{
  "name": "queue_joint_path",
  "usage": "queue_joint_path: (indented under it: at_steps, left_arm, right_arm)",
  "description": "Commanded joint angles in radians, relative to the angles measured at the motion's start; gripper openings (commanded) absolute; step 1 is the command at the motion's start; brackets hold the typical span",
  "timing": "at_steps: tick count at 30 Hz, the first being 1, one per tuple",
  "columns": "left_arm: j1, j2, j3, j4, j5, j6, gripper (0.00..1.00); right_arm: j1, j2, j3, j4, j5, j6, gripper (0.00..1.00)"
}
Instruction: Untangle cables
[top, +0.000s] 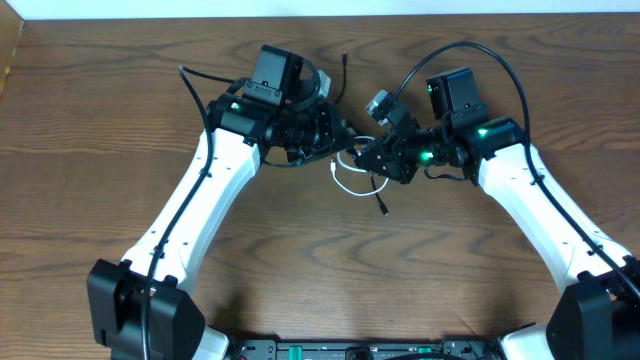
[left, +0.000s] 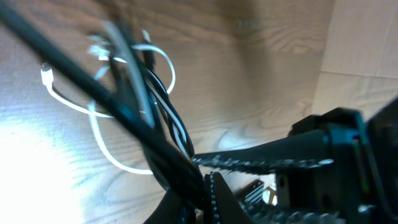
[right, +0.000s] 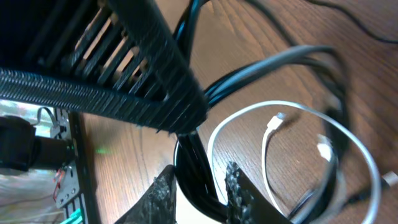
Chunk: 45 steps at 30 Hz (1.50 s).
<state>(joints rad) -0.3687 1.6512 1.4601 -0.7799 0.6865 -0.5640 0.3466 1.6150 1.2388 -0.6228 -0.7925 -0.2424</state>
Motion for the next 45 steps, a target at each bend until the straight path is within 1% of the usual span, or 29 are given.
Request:
queue_joint_path:
  at_steps: [1,6,7,13,17,22,23,24,25,26,30,35,39,41,43,45]
  left_arm:
    - [0.000,0.002,0.004,-0.027,0.040,0.032,0.08]
    - [0.000,0.002,0.004,-0.012,0.040,0.030,0.07]
    - [0.000,0.002,0.004,-0.010,0.040,0.027,0.07]
    - [0.000,0.002,0.004,0.000,0.040,0.027,0.07]
    - [0.000,0.002,0.004,0.003,0.040,-0.013,0.08]
    - [0.000,0.002,0.004,0.027,0.087,-0.064,0.07]
    - [0.000,0.002,0.004,0.037,0.106,-0.075,0.07]
    - [0.000,0.002,0.004,0.050,0.125,-0.086,0.07]
    - [0.000,0.002,0.004,0.067,0.150,-0.103,0.07]
    - [0.000,0.002,0.004,0.085,0.177,-0.127,0.07]
    - [0.000,0.002,0.004,0.113,0.242,-0.156,0.08]
    - [0.000,0.002,0.004,0.109,0.248,-0.156,0.07]
    - [0.000,0.002,0.004,0.113,0.247,-0.154,0.08]
    - [0.000,0.002,0.004,0.113,0.244,-0.152,0.07]
    - [0.000,0.002,0.004,0.124,0.245,-0.152,0.07]
    - [-0.002,0.002,0.004,0.123,0.245,-0.151,0.07]
  right_arm:
    - [0.002,0.009,0.010,0.006,0.025,-0.016,0.14]
    - [0.002,0.008,0.010,0.006,0.010,0.016,0.01]
    - [0.002,0.009,0.010,0.006,0.004,0.023,0.01]
    - [0.002,0.009,0.010,0.006,0.000,0.037,0.01]
    - [0.008,0.009,0.009,0.007,0.005,0.037,0.09]
    - [0.028,0.009,0.009,0.006,0.018,0.069,0.10]
    - [0.032,0.009,0.009,0.007,0.049,0.097,0.09]
    - [0.033,0.009,0.008,0.010,0.108,0.154,0.13]
    - [0.034,0.013,0.008,0.014,0.197,0.254,0.19]
    - [0.034,0.020,0.008,0.019,0.262,0.348,0.20]
    - [0.018,0.059,0.008,0.037,0.273,0.474,0.20]
    - [-0.008,0.100,0.008,0.063,0.168,0.495,0.24]
    - [-0.013,0.116,0.008,0.058,0.158,0.549,0.26]
    - [-0.014,0.124,0.008,0.048,0.181,0.595,0.27]
    - [-0.019,0.135,0.008,0.015,0.275,0.700,0.29]
    - [-0.026,0.143,0.008,0.011,0.286,0.702,0.29]
